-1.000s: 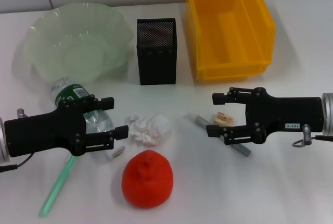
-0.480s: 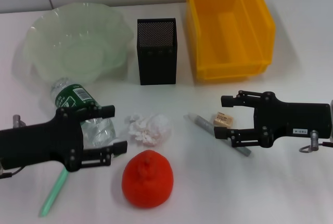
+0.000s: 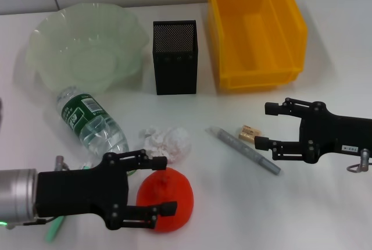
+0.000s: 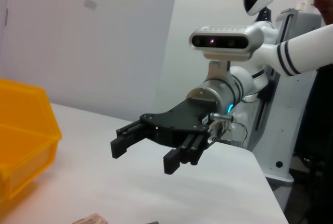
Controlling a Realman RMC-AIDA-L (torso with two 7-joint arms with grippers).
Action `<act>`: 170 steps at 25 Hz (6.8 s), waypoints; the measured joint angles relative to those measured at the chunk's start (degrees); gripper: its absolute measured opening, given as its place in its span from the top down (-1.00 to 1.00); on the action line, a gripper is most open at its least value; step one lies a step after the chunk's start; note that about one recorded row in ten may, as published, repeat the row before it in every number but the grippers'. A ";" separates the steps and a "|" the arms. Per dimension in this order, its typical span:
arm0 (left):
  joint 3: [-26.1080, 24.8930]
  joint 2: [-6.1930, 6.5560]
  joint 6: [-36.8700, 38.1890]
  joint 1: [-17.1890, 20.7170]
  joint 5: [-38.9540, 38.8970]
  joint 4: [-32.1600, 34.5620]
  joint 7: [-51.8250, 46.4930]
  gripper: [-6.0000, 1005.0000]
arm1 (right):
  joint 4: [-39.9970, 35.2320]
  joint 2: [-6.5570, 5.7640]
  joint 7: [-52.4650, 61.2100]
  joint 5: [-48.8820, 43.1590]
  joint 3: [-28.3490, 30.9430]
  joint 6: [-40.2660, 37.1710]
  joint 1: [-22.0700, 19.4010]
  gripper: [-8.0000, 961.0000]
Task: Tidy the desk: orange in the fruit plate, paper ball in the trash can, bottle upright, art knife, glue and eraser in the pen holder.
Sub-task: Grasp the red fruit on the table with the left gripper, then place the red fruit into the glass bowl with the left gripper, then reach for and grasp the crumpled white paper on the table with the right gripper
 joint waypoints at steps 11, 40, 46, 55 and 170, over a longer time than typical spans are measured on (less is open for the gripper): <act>6.22 -0.09 -8.78 -0.41 -4.85 -3.97 1.10 -0.45 | 0.00 -0.15 -0.27 -0.19 -0.55 0.52 0.84 -0.72; 7.95 0.02 -8.17 -0.91 -5.73 -1.00 1.39 0.45 | 0.03 -0.08 -0.90 -0.54 -0.63 0.52 0.75 -0.72; 6.59 0.43 -2.99 -0.13 -9.83 4.31 1.49 0.51 | 0.03 0.00 -0.81 -0.54 -0.63 0.48 0.68 -0.72; -13.06 0.49 -13.10 -3.01 -14.12 7.05 1.05 0.68 | 0.12 0.01 -0.49 -0.34 -0.63 0.14 0.68 -0.72; 1.90 1.00 -9.11 7.45 -8.19 5.54 5.24 -0.73 | -13.55 0.45 66.70 -23.10 -62.94 22.97 34.69 0.07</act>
